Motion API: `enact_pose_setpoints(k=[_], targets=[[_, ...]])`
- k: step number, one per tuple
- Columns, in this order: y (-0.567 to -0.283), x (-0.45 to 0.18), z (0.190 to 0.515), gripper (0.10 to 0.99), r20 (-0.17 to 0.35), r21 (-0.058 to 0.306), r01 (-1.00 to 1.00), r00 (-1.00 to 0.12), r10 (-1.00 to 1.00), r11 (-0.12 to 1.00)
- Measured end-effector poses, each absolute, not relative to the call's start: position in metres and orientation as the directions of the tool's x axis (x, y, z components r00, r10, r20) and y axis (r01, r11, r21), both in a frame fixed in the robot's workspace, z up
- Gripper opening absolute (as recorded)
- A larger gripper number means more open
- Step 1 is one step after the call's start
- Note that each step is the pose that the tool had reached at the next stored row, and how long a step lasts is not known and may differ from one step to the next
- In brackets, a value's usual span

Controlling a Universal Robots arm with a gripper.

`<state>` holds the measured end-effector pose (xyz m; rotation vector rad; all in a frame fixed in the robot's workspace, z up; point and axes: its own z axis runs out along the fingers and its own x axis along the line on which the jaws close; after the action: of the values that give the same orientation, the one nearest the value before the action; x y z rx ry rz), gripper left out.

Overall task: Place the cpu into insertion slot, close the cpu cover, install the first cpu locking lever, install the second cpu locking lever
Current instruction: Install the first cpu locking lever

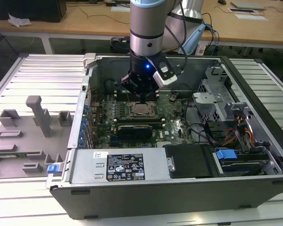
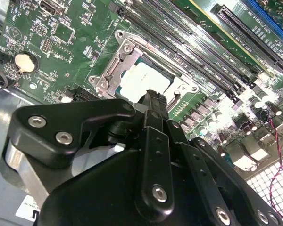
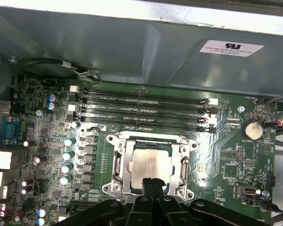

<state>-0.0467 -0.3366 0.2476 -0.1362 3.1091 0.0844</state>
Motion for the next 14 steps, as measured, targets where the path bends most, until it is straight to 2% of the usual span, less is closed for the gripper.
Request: enact_pose_setpoints(k=[6,14], targets=[[-0.336,-0.050,0.248,0.106,-0.031,0.053,-0.088,-0.996,-0.087,0.995],[-0.331,-0.090,0.248,0.106,-0.039,0.052,-0.088,-0.996,-0.086,0.995]])
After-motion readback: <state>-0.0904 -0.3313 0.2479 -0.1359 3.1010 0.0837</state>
